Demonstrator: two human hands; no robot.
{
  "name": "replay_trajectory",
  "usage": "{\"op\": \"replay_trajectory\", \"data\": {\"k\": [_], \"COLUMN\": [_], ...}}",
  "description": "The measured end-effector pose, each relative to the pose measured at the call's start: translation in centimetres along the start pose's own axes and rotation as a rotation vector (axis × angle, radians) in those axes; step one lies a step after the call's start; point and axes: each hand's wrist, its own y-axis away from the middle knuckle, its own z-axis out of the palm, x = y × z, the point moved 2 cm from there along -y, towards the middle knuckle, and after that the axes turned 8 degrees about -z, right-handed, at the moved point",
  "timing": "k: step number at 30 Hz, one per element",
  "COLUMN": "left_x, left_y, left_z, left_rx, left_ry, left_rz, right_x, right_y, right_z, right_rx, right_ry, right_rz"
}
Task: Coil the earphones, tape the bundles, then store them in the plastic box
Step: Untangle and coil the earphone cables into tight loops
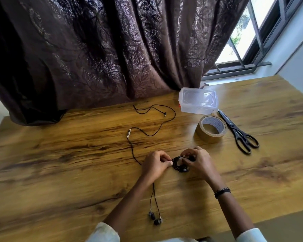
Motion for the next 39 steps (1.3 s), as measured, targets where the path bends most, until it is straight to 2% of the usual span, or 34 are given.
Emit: {"op": "replay_trajectory", "data": {"k": [7, 11, 14, 20, 26, 29, 32, 35, 39], "left_x": [-1.1, -0.8, -0.6, -1.1, -2.3, -2.4, -2.3, -1.6, -0.2], "left_y": [-0.2, -1.3, -2.7, -4.6, -4.8, -4.8, -4.6, -4.1, -2.6], "left_z": [-3.1, -6.4, -8.3, -10.0, -10.0, -10.0, -10.1, -10.6, -12.0], "left_rx": [0.076, 0.170, 0.205, 0.225, 0.210, 0.204, 0.191, 0.194, 0.215], "left_ry": [0.207, 0.336, 0.396, 0.499, 0.521, 0.534, 0.526, 0.585, 0.740], "left_rz": [0.053, 0.066, 0.052, -0.019, -0.047, -0.065, -0.067, -0.059, -0.061], "right_x": [-3.9, -6.8, -7.7, -6.1, -5.3, -5.9, -8.6, -12.4, -16.2], "right_y": [-2.0, -6.8, -11.1, -17.0, -18.7, -18.4, -16.3, -12.8, -6.9], "right_z": [-0.6, -0.3, 0.1, 2.1, 3.7, 3.6, 2.4, 1.6, 2.2], "right_rx": [0.115, 0.184, 0.243, 0.140, 0.117, 0.122, 0.275, 0.408, 0.404], "right_ry": [-0.049, -0.012, 0.048, 0.228, 0.249, 0.134, -0.139, -0.290, -0.384], "right_rz": [-0.134, -0.227, -0.213, -0.098, -0.093, -0.040, -0.033, -0.204, -0.430]}}
